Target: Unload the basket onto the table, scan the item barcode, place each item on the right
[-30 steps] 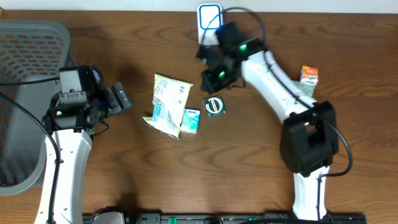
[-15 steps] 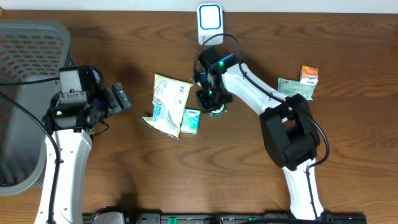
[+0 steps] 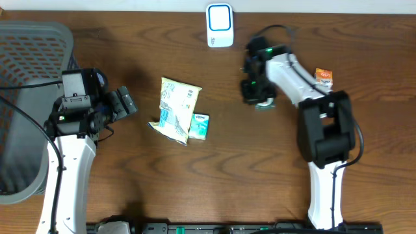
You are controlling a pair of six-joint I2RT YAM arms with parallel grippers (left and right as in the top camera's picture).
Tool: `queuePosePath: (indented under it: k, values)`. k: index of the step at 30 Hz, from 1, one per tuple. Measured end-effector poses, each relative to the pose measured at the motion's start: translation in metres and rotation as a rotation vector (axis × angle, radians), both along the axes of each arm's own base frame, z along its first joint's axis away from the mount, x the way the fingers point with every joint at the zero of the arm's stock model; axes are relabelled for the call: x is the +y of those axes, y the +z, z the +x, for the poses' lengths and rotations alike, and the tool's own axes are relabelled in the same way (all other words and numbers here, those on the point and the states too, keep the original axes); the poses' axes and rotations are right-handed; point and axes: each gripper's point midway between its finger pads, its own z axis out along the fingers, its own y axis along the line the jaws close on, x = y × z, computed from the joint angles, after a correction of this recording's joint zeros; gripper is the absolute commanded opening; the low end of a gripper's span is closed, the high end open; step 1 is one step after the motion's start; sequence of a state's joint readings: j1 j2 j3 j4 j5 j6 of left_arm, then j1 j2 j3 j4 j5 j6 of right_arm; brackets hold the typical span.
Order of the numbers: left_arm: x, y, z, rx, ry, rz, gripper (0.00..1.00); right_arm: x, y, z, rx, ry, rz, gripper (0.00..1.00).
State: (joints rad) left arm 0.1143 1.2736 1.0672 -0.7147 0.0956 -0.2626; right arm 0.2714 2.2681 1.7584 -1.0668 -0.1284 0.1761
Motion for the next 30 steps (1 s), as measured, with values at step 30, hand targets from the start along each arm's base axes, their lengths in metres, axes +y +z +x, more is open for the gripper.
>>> queuePosePath:
  k: [30]
  values:
    - [0.0,0.0,0.0,0.0,0.0,0.0,0.98,-0.014,0.071,0.014,-0.106,0.017,0.271,0.39]
